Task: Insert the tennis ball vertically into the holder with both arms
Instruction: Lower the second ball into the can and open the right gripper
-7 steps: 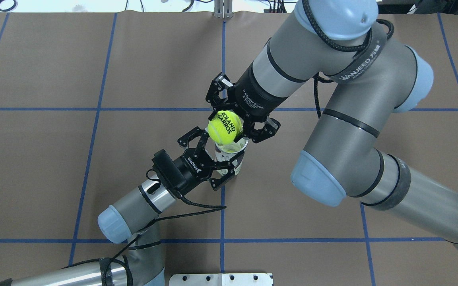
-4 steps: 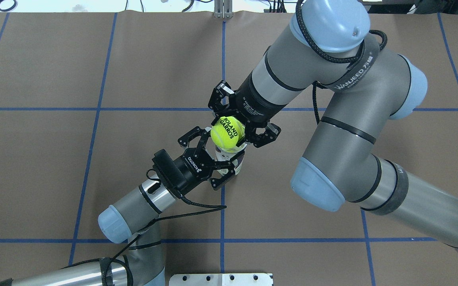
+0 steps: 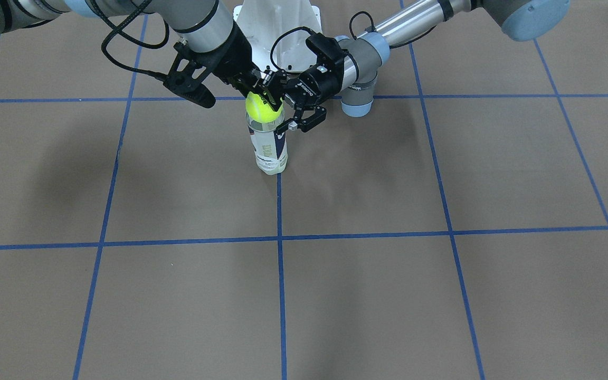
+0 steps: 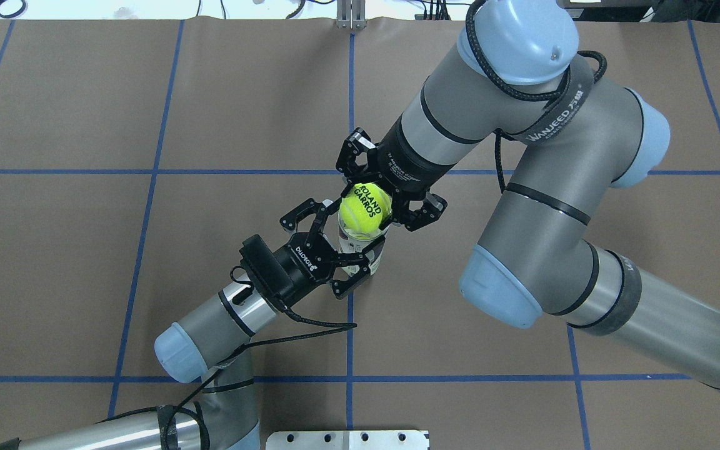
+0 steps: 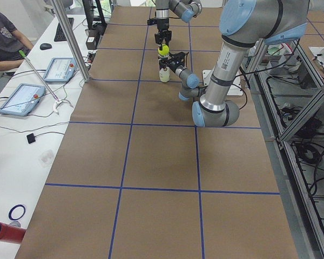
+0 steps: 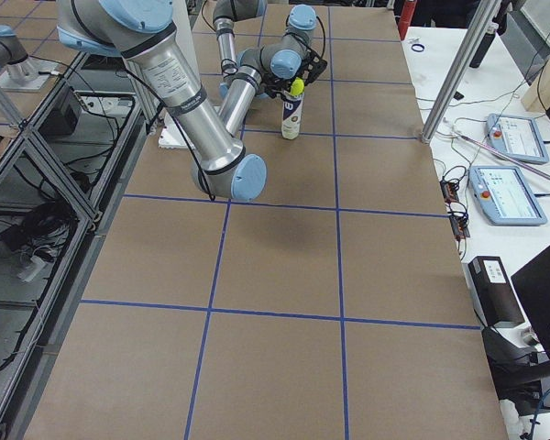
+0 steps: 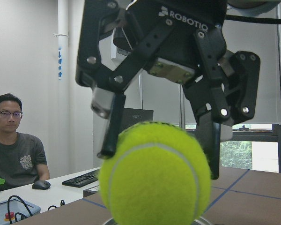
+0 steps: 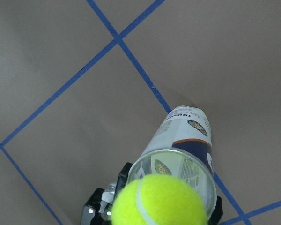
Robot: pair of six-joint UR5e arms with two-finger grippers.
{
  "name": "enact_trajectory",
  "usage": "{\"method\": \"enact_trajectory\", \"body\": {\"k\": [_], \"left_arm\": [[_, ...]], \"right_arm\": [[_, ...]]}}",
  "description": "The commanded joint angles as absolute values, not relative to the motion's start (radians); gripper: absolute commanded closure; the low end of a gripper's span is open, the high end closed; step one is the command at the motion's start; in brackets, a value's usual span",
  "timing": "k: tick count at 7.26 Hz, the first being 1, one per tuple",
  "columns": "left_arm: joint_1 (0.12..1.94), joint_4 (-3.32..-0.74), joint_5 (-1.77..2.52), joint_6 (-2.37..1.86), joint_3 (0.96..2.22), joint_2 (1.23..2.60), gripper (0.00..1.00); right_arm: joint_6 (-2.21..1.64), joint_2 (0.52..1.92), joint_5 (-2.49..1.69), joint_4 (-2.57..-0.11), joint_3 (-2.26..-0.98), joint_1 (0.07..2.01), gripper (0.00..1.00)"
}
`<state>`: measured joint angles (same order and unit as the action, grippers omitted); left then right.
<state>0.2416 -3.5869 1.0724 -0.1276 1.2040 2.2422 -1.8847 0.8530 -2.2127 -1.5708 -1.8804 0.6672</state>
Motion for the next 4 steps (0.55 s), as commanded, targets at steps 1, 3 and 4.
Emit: {"method": "enact_trajectory", "body": {"k": [1,3,4], "left_arm": [[0.241,-3.588,1.074,-0.129,1.204,2.241,0.16],[0.241,-3.588,1.072,-0.129,1.204,2.241,0.12],[0.241,-3.588,1.074,-0.129,1.204,2.243,0.12]], "right_arm": [[-1.876,0.856,-2.212,-1.571,-1.870,0.667,0.65],[-1.875,0.854,-2.203,-1.571,-1.861,0.666,0.01],[-1.875,0.854,-2.203,-1.571,-1.861,0.666,0.01]]}}
